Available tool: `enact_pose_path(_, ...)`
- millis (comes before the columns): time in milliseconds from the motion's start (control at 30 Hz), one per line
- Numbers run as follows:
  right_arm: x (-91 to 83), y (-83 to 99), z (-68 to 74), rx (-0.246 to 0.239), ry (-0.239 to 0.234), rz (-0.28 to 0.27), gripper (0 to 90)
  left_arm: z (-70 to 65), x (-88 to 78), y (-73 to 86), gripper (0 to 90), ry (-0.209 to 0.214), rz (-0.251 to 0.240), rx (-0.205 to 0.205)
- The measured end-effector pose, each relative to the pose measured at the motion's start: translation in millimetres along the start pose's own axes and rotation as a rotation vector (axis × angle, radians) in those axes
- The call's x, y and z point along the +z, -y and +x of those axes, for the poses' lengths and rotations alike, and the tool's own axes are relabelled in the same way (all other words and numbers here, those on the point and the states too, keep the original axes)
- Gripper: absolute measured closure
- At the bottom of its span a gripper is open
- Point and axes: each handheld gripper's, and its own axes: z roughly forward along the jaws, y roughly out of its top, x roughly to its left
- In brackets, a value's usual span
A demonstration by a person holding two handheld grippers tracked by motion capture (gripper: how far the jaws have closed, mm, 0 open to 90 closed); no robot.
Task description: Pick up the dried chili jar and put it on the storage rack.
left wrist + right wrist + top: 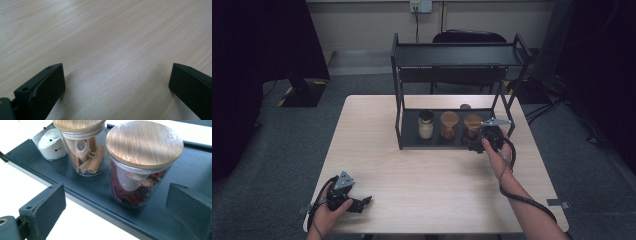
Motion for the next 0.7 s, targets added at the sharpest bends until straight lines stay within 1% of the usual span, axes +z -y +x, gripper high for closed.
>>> enact_pose_path(67, -1.0, 1.1, 0.6, -0.008, -0.001, 0.001, 1.5, 0.0, 0.0, 0.0, 0.1, 0.000, 0.000, 0.000)
enact_pose_path(200, -2.7, 3.8, 1.4, -0.008, -0.006, 0.003, 1.5, 0.0, 0.0, 0.0, 0.1, 0.000, 0.000, 0.000)
enact_pose_path(467, -7.5, 8.6, 3.0, -0.001, -0.016, 0.002, 1.5, 0.0, 0.0, 0.0, 0.1, 0.000, 0.000, 0.000)
enact_pose_path(700, -11.3, 10.9, 7.0, 0.006, -0.025, -0.002, 1.4, 0.0, 0.0, 0.0, 0.1, 0.000, 0.000, 0.000)
